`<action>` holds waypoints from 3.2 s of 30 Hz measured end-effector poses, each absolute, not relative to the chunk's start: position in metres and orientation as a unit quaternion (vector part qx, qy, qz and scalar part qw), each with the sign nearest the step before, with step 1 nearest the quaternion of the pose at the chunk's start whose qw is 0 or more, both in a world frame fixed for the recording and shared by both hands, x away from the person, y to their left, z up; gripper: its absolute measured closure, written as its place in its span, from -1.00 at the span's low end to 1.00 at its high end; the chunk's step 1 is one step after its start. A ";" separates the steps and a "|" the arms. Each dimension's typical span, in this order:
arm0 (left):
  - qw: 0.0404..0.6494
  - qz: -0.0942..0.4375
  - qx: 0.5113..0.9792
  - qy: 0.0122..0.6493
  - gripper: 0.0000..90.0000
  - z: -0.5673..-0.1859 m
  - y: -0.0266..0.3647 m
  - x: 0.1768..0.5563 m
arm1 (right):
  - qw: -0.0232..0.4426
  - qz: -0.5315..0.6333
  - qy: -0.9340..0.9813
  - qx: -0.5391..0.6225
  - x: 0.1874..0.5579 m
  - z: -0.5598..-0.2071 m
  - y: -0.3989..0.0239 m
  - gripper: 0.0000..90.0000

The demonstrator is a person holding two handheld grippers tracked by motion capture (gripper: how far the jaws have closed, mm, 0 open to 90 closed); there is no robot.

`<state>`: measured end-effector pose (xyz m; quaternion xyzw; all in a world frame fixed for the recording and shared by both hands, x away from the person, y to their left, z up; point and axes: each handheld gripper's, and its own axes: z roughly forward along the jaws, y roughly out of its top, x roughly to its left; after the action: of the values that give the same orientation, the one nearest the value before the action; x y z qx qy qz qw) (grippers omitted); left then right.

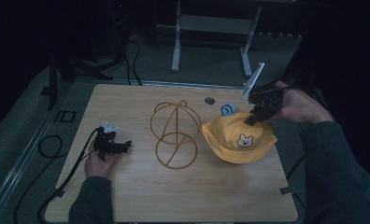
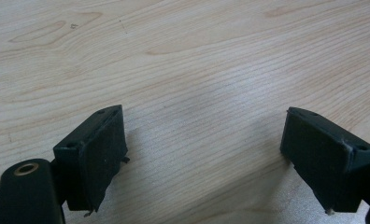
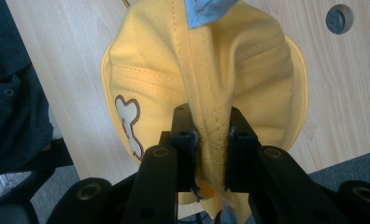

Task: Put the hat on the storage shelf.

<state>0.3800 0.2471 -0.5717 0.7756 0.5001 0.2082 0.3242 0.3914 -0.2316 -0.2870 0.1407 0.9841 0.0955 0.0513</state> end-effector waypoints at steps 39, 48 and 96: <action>0.324 0.209 0.776 0.499 -0.69 -0.572 0.247 0.380 | 0.104 0.173 0.967 0.156 0.388 -0.254 -0.258 0.73; 0.324 0.209 0.776 0.499 -0.69 -0.572 0.247 0.380 | 0.112 0.193 0.963 0.153 0.389 -0.250 -0.259 0.73; 0.324 0.208 0.777 0.499 -0.69 -0.572 0.247 0.380 | 0.123 0.261 0.950 0.118 0.389 -0.235 -0.228 0.73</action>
<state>0.3803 0.2473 -0.5717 0.7766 0.4988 0.2083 0.3236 0.3892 -0.2280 -0.2347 0.1177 0.9501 0.2613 0.1231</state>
